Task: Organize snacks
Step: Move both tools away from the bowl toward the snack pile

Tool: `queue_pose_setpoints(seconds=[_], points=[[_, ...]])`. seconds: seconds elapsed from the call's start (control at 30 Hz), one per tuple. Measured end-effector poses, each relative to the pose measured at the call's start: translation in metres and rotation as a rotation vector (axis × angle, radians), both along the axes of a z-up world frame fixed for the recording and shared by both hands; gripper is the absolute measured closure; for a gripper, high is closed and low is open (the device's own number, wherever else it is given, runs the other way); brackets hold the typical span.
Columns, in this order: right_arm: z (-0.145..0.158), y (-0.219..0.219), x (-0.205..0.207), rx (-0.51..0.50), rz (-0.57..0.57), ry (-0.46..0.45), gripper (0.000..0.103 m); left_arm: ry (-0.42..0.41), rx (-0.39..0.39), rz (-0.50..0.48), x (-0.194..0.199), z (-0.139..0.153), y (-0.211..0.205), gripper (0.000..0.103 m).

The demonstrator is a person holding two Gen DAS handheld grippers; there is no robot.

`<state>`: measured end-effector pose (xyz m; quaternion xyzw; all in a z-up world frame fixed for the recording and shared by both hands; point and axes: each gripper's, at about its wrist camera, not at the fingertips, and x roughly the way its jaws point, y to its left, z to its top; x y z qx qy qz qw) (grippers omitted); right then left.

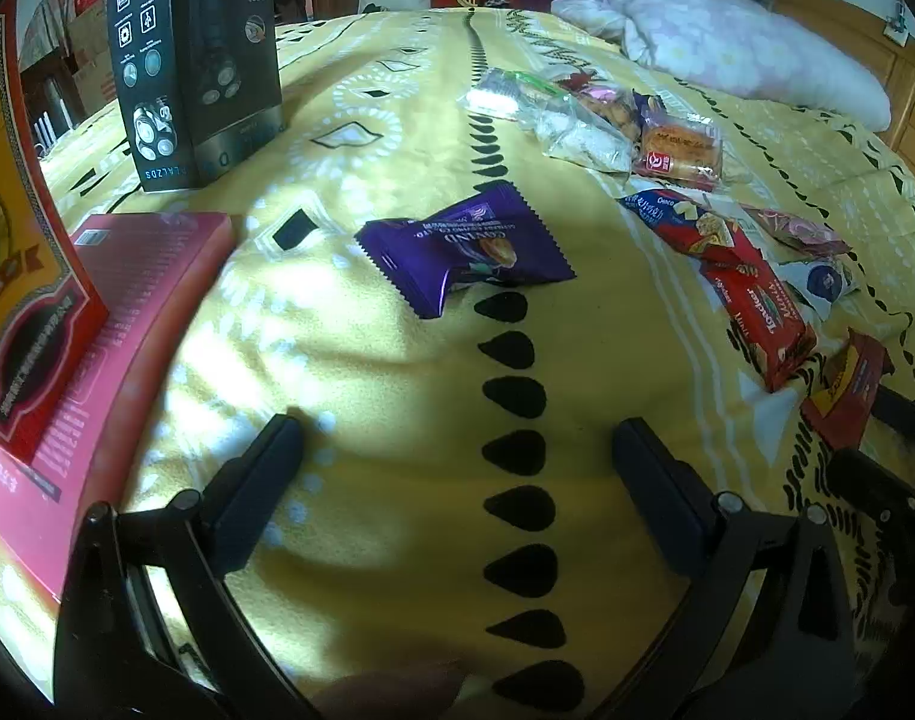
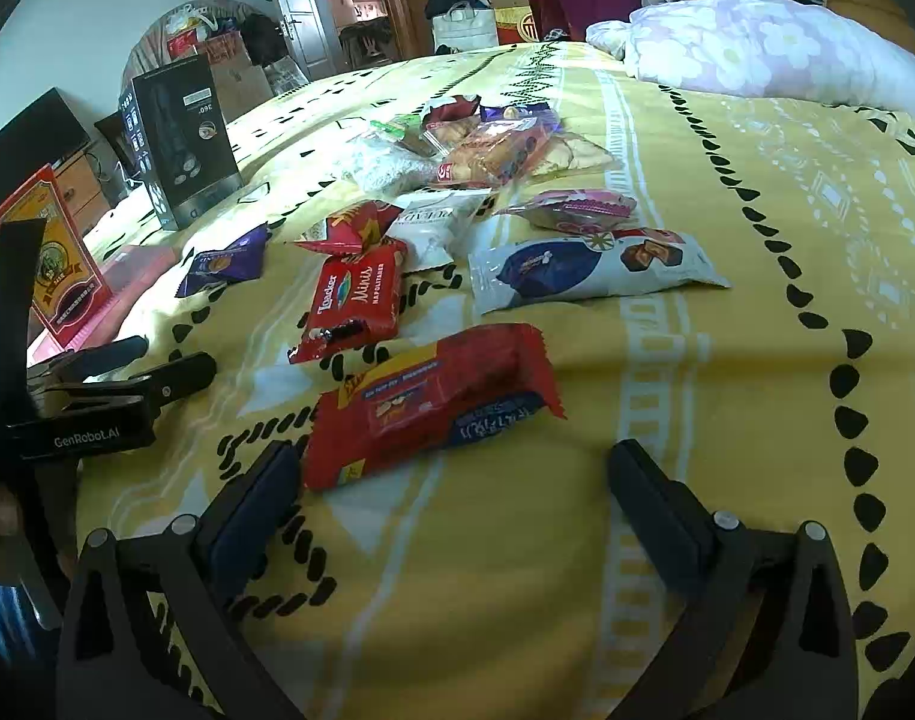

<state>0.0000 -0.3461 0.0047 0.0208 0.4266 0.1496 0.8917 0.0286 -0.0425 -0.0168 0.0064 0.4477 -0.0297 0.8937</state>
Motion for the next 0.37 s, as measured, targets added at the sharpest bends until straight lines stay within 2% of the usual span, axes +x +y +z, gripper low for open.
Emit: queue_pose_setpoints(seconds=[0.37], points=[[-0.0008, 0.0, 0.0004, 0.0, 0.0, 0.0, 0.0, -0.001, -0.001, 0.0, 0.0007, -0.0004, -0.0001, 0.0]])
